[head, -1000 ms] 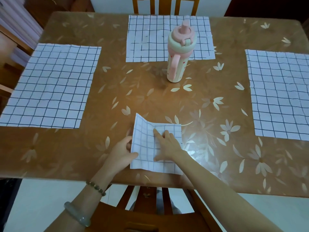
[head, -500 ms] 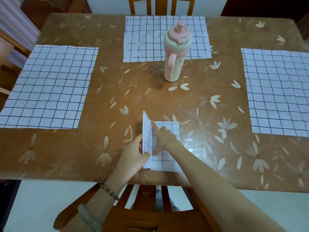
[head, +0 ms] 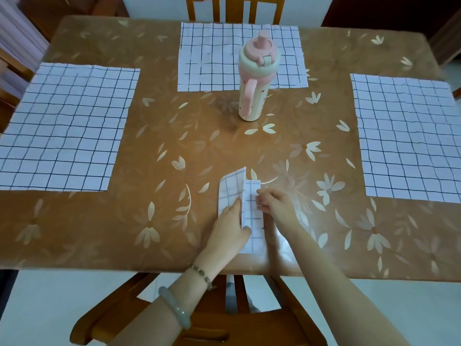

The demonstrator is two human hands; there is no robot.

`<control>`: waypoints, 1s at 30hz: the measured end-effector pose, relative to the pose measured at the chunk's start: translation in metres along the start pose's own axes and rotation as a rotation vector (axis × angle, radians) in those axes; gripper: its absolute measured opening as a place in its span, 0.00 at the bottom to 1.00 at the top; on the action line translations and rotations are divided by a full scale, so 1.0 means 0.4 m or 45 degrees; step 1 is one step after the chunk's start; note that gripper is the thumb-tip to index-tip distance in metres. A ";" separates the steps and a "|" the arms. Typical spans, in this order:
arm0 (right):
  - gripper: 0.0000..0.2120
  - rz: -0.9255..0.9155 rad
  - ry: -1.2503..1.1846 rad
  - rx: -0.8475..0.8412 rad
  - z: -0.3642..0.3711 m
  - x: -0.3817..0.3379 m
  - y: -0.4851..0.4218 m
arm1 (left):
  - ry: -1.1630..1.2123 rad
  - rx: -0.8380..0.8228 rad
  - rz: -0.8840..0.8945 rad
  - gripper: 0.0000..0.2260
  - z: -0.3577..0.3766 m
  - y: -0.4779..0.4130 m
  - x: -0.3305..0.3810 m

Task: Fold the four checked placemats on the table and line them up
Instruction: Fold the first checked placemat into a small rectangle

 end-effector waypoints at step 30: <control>0.15 -0.983 1.354 0.607 0.062 -0.050 0.016 | -0.996 -0.256 0.362 0.35 0.067 -0.083 -0.183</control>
Point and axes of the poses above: each hand's wrist, its own y-axis away from the middle knuckle, its own z-axis out of the palm, x = y × z, the point moved 9 cm from there along -y, towards the middle knuckle, and after that the axes turned 10 degrees about z, right-handed, at the moved point
